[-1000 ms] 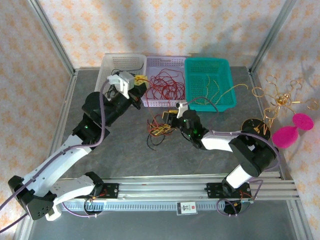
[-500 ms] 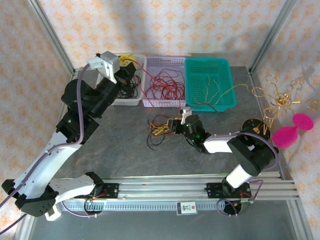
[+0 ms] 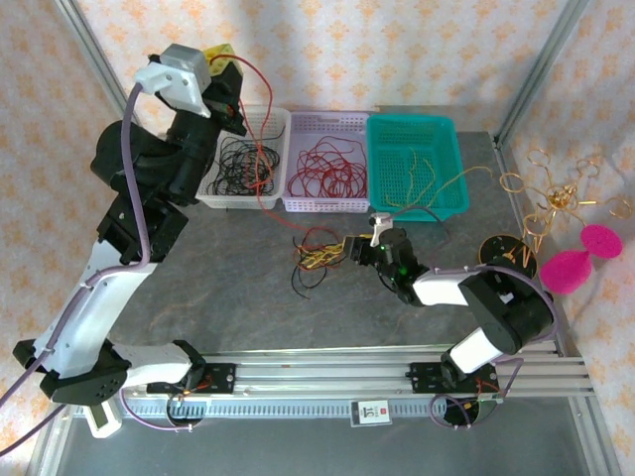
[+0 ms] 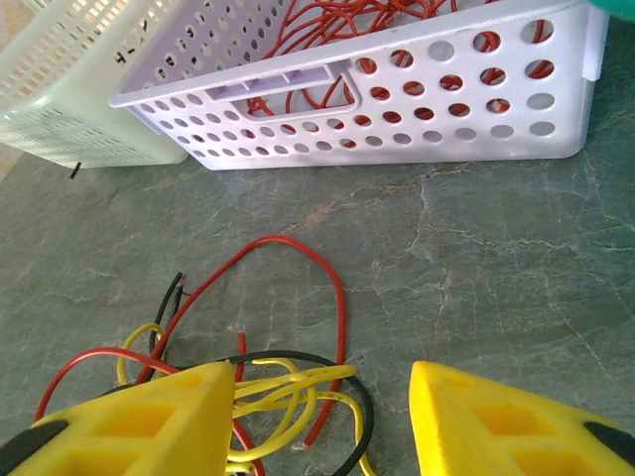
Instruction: Untangle the cables
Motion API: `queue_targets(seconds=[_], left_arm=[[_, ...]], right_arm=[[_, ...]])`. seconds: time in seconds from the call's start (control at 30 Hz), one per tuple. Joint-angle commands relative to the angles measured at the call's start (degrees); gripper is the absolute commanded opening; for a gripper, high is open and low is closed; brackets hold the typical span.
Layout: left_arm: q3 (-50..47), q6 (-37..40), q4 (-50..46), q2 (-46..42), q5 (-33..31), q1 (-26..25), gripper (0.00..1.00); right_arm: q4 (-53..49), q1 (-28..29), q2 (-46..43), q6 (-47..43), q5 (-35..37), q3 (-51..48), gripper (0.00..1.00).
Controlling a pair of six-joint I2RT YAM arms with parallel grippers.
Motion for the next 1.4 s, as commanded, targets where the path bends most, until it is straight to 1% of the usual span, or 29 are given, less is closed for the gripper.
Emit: queue_targets(seconds=[0.0, 0.13, 0.37, 0.53, 0.63, 0.73, 0.87, 0.97, 1.1, 1.2, 1.27, 1.37], left_arm=[[2.3, 2.7, 1.4, 2.0, -1.4, -0.1, 0.00], [3.9, 2.6, 2.5, 5.2, -0.3, 0.5, 0.00], [6.7, 2.0, 6.5, 12.0, -0.4, 2.3, 0.00], [7.9, -0.4, 11.0, 17.1, 0.4, 5.1, 0.00], [10.5, -1.0, 12.0, 20.9, 0.2, 5.8, 0.00], [14.7, -1.3, 10.0, 24.5, 1.3, 5.9, 0.00], [18.2, -2.9, 5.6, 27.3, 3.2, 5.9, 0.00], [18.2, -3.7, 2.7, 27.4, 6.1, 5.9, 0.00], [18.3, -4.3, -2.1, 26.2, 10.9, 5.8, 0.00], [19.0, -3.9, -6.1, 25.5, 15.9, 5.9, 0.00], [20.3, -3.2, -9.6, 25.4, 19.5, 5.8, 0.00], [20.7, -2.8, -11.4, 24.9, 19.8, 5.9, 0.00]], right_arm=[[-0.1, -0.2, -3.4, -0.1, -0.8, -1.1, 0.51], [-4.9, -0.3, -7.6, -1.1, -0.8, -0.3, 0.52], [-19.9, -0.3, -17.5, -1.2, 6.1, 2.4, 0.52], [-28.4, -0.3, -25.7, -0.9, 8.6, 3.0, 0.52], [-32.1, -0.4, -30.3, -0.8, 9.6, 3.3, 0.53], [-34.1, -0.5, -34.2, -1.6, 7.3, 4.5, 0.56], [-32.1, -0.5, -37.6, -5.2, 0.2, 9.5, 0.69], [-30.3, -0.5, -35.8, -10.3, -4.7, 15.4, 0.73], [-29.6, -1.1, -28.9, -16.1, -8.5, 23.5, 0.72], [-28.9, -2.9, -22.8, -15.9, -12.3, 28.7, 0.71], [-27.5, -4.4, -19.9, -14.2, -16.5, 32.0, 0.71], [-26.8, -5.0, -16.9, -13.1, -17.5, 35.4, 0.71]])
